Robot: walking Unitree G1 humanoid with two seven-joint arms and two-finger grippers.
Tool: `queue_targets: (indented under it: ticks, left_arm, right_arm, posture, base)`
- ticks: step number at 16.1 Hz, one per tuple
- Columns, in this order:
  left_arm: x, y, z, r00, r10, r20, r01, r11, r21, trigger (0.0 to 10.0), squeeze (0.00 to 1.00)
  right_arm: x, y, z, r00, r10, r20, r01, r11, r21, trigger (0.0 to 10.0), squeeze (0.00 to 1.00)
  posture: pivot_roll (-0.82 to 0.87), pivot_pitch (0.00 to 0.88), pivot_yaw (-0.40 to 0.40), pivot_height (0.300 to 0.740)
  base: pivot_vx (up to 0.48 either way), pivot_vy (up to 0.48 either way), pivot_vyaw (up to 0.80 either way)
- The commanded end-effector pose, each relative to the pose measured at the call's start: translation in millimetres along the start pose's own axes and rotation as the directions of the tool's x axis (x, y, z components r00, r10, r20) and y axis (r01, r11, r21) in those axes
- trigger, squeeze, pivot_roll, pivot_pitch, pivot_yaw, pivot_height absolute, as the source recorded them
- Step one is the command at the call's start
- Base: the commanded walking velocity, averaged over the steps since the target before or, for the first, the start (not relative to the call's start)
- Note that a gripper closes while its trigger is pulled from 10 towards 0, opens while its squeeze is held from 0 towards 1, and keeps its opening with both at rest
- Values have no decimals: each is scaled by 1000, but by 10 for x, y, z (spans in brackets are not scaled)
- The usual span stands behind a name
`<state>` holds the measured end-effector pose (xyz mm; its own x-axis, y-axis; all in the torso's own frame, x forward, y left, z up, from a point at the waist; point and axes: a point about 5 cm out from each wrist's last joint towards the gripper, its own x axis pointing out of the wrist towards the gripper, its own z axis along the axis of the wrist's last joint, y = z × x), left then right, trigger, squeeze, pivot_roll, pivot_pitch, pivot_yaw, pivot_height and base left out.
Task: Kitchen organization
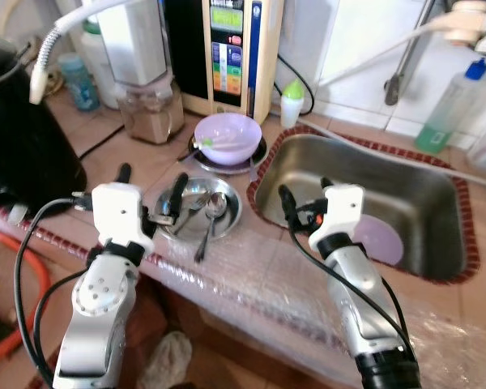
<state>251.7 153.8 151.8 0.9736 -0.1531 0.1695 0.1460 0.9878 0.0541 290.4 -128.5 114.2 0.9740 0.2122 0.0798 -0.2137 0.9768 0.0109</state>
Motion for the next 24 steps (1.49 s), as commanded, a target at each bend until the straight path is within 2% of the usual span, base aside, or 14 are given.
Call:
queue_targets:
  ticks: [1, 4, 9, 10, 14, 17, 18, 19, 20, 21, 24]
  left_arm:
    - [-57, -2, 16, 1000, 16, 10, -16, 1000, -4, 10000, 0]
    - [-166, 86, -40, 997, 68, -21, -68, 998, -16, 10000, 0]
    - [-345, 186, -106, 995, 80, -60, -86, 990, -112, 10000, 0]
    - [-388, 214, -157, 994, 81, -80, -93, 983, -157, 10000, 0]
    - [-485, 125, -304, 989, -16, -145, -29, 954, -299, 10000, 0]
    - [-502, 112, -375, 985, -44, -169, -18, 937, -350, 10000, 0]
    - [-497, 96, -400, 982, -67, -178, -6, 923, -385, 9490, 0]
    - [-491, 93, -418, 980, -74, -184, -7, 915, -404, 7961, 0]
    - [-486, 91, -438, 978, -79, -193, -12, 903, -430, 3725, 0]
    - [-473, 95, -454, 978, -82, -193, -13, 895, -445, 0, 0]
    - [-409, 95, -481, 979, -79, -188, -24, 871, -490, 0, 0]
  right_arm:
    - [-21, -67, -5, 1000, -16, -11, 16, 1000, -10, 10000, 0]
    - [-14, -46, -17, 1000, 0, -19, -1, 1000, -9, 10000, 0]
    - [19, -44, -32, 999, 17, -29, -17, 1000, -14, 10000, 0]
    - [35, -39, -35, 999, 23, -31, -23, 1000, -14, 10000, 0]
    - [71, 27, -34, 997, 66, -31, -66, 998, -7, 10000, 0]
    - [67, 100, -52, 989, 139, -44, -139, 990, 7, 10000, 0]
    - [57, 137, -66, 984, 169, -51, -169, 986, 5, 10000, 0]
    - [54, 154, -73, 983, 179, -52, -179, 984, 0, 10000, 0]
    - [52, 158, -75, 982, 181, -51, -182, 983, -4, 10000, 0]
    - [48, 162, -77, 981, 185, -51, -185, 983, -4, 10000, 0]
    - [29, 202, -79, 974, 221, -52, -222, 975, -3, 10000, 0]
  posture:
    - [31, 2, 22, 740]
    - [38, 4, 17, 740]
    - [55, 2, 6, 740]
    - [61, 3, 0, 740]
    - [65, 0, -7, 740]
    - [65, 0, -7, 740]
    - [65, 0, -7, 740]
    - [61, 0, -2, 740]
    - [61, 0, -1, 740]
    - [58, 0, -1, 740]
    - [52, 0, 0, 740]
  base:
    - [0, 0, 0]
    - [0, 0, 0]
    - [0, 0, 0]
    - [0, 0, 0]
    - [0, 0, 0]
    - [0, 0, 0]
    - [0, 0, 0]
    - [0, 0, 0]
    - [0, 0, 0]
    - [0, 0, 0]
    - [0, 0, 0]
